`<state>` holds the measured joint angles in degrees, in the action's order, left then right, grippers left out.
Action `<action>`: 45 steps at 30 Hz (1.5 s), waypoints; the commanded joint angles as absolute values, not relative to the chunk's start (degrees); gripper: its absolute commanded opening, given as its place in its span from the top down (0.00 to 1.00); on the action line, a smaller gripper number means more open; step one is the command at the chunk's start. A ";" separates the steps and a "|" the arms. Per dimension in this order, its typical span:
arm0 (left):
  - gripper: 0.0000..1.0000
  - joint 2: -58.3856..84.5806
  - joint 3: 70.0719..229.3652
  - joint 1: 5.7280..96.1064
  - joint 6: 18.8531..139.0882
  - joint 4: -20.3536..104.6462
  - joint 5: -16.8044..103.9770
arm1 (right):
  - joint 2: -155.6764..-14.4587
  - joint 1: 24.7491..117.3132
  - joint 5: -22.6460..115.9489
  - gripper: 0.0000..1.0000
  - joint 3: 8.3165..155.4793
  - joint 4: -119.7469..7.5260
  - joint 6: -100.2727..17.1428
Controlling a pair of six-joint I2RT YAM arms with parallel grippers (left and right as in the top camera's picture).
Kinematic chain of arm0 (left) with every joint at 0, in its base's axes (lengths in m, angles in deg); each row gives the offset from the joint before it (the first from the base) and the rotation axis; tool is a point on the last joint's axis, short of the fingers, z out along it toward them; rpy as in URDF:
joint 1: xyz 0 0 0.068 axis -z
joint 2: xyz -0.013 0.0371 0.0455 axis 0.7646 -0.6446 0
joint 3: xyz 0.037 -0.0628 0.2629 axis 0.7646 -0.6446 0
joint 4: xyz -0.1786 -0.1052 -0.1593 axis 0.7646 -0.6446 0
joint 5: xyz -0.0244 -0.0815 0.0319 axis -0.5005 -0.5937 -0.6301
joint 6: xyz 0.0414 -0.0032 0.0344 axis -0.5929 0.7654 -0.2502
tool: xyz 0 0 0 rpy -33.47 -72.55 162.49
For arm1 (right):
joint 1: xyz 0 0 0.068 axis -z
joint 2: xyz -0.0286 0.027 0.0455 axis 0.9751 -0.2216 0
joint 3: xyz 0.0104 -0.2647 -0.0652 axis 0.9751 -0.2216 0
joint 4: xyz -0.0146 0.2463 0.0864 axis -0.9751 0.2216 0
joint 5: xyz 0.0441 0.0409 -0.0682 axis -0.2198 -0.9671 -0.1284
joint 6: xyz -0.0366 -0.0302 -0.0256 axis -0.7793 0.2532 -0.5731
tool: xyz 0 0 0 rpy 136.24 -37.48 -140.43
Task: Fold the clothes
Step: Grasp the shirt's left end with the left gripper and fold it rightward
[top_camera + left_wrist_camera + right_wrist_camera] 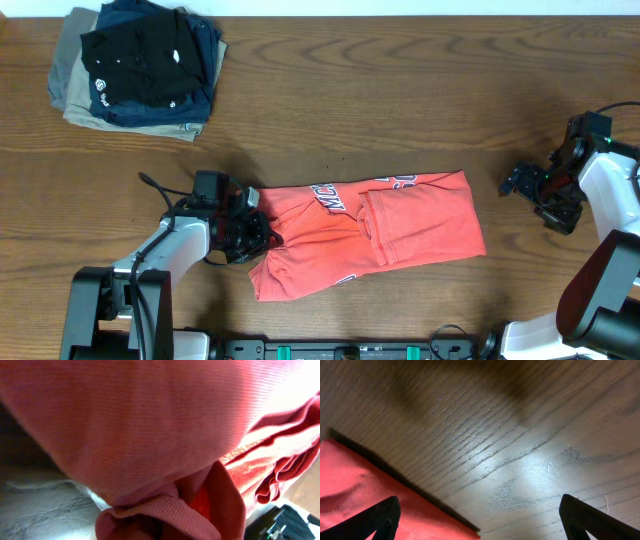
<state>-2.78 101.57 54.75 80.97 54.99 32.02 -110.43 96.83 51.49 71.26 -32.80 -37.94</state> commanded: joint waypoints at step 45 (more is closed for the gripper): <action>0.94 -7.55 146.81 96.61 98.32 16.98 68.85 | -110.52 97.05 51.47 0.01 72.10 -32.78 -38.37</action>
<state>-4.73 147.86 94.38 94.61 15.80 68.44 -110.45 96.83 51.51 71.29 -32.82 -37.94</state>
